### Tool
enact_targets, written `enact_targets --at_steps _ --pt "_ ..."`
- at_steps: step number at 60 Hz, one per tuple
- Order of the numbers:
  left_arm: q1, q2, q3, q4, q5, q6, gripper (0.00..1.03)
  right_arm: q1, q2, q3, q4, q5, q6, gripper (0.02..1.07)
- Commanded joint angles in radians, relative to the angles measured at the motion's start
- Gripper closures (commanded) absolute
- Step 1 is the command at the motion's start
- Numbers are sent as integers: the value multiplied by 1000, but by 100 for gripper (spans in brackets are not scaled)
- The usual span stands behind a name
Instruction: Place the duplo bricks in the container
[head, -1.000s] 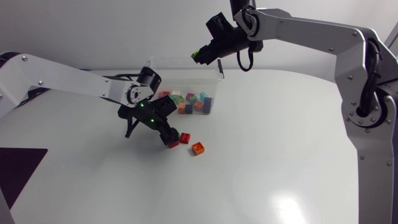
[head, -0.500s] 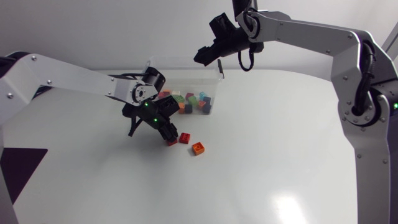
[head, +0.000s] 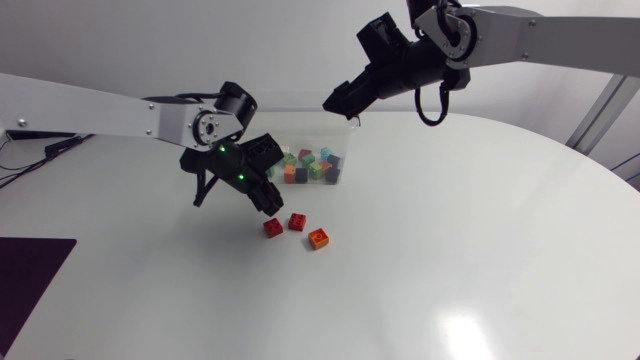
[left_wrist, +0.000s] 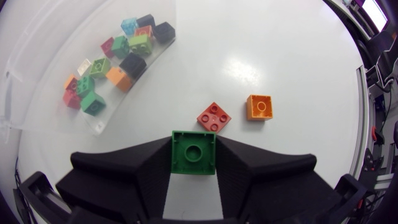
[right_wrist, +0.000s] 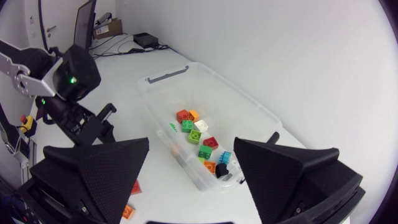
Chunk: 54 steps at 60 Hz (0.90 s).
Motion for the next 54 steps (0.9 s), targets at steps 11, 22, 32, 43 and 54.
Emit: enact_targets --at_steps 11,22,32,43,54 --pt "-15 -115 25 -19 -4 -35 80 58 -45 -176 -65 7 -54 7" --pt "-6 -135 87 -16 -2 -67 80 101 -54 -266 -72 53 -59 7" --pt "14 -138 120 30 4 -112 80 121 -25 -292 -102 78 -45 7" --pt "53 -140 140 119 48 -167 79 136 38 -268 -161 87 -13 7" --pt "100 -137 158 234 90 -225 79 156 87 -251 -182 104 9 7"
